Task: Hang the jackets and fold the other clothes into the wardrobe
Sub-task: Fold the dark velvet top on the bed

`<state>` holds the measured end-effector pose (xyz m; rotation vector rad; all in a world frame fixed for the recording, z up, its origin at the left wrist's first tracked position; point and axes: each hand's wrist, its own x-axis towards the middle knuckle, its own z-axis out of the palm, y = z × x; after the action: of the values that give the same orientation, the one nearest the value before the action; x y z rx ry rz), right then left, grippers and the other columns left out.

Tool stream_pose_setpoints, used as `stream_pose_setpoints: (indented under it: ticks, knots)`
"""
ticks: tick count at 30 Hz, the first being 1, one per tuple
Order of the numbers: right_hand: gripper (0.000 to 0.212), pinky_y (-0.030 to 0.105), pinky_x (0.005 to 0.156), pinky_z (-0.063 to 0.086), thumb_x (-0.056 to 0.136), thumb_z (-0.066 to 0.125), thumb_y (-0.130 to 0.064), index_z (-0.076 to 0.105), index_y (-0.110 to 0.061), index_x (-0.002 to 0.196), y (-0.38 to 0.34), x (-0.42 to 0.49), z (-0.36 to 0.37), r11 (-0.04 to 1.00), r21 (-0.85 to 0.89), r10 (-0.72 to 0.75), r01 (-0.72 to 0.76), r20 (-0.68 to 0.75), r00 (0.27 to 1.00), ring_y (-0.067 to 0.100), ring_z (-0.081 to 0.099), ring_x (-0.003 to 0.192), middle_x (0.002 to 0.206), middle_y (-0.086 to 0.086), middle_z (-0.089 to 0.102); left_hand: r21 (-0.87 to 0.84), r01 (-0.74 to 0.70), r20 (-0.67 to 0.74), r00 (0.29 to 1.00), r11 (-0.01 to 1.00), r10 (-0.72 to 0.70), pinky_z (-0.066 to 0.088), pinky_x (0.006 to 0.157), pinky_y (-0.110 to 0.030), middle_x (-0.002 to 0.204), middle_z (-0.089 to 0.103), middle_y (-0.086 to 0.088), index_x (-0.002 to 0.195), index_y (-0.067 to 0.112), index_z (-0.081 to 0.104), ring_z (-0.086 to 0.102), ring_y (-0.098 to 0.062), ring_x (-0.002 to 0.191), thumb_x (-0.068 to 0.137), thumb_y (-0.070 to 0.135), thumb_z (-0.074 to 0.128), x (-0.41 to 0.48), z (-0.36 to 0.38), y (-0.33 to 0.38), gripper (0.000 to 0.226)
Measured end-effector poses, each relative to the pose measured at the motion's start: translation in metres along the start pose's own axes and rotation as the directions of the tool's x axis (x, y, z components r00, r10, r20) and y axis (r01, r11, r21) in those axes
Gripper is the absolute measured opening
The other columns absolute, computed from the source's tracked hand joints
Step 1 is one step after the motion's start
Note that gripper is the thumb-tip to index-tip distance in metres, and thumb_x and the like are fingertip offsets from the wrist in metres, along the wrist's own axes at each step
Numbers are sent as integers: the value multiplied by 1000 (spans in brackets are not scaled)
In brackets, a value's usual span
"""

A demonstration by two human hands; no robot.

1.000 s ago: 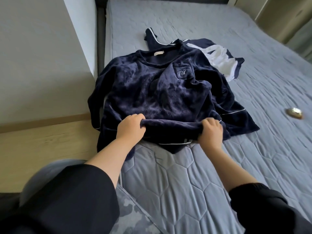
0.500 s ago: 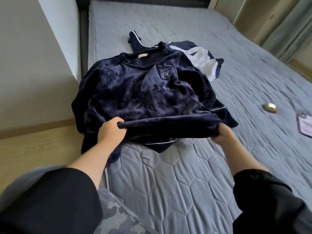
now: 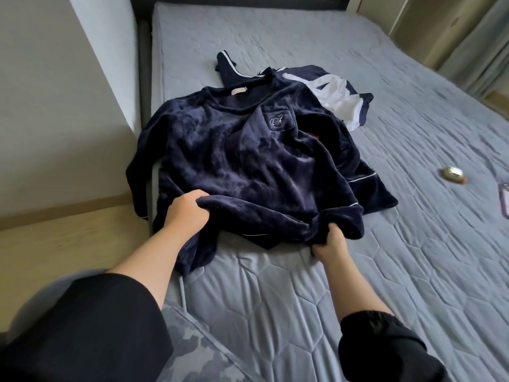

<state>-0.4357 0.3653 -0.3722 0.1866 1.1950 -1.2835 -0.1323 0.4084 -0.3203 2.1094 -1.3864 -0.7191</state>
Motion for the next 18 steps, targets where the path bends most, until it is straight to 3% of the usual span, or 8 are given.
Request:
stream_pose_setpoints:
  ticks: [2,3,6,9,11,14,16,18]
  knots:
    - [23,25,74,53,96,47,-14,57,-10,115,-11,-8,2,984,-163,79,-71,47,996,15,65,84,93,1,69,-45,30,-10,999,999,-30,47,72,-30,90,66,3,94,33,66,58,-23,87,74,6,45,3,-1,-2,40]
    - [20,22,67,54,94,47,-12,59,-9,110,-22,-10,2,956,-293,61,-28,107,992,14,66,79,86,1,69,-59,41,-23,999,997,-42,48,72,-31,90,66,3,94,33,66,59,-23,86,75,6,45,4,-2,-3,39]
    - [24,16,33,43,98,35,-17,55,-8,87,-58,-17,-4,995,-92,67,-48,212,975,11,59,40,51,4,62,-40,49,-83,995,998,-52,46,66,-28,85,65,6,88,34,65,58,-20,80,76,7,47,7,-2,-4,35]
    - [28,14,43,47,102,35,-17,51,-14,79,-71,-18,-12,943,327,-118,60,161,980,8,58,39,46,-1,58,-47,67,-98,993,997,-72,42,59,-27,77,62,9,81,35,61,57,-18,74,78,10,51,9,-3,-5,27]
    - [20,20,56,51,99,47,-27,57,-16,85,-53,-19,-13,923,382,-109,50,134,985,9,63,54,57,0,63,-62,80,-60,995,995,-83,38,55,-27,72,60,8,75,31,58,57,-18,70,81,15,53,9,-3,-5,18]
    - [28,38,96,44,93,54,-30,64,-11,111,-2,-22,-13,979,195,25,-57,162,986,26,63,103,106,11,70,-62,66,-18,998,996,-67,35,52,-26,70,60,6,75,28,60,56,-16,68,83,23,52,6,-2,-4,11]
    - [22,41,98,42,94,49,-16,65,-7,106,27,-28,-6,989,112,69,-97,236,969,29,61,104,103,13,71,-60,50,5,999,997,-49,35,54,-27,71,60,6,77,29,59,56,-16,69,84,28,51,4,-2,-2,10]
    - [18,36,87,46,95,45,-8,63,-5,96,45,-31,3,992,-84,116,-97,254,960,25,61,94,86,11,72,-52,30,35,999,998,-28,39,59,-28,76,62,8,82,32,59,57,-15,74,84,31,52,2,-3,-1,7]
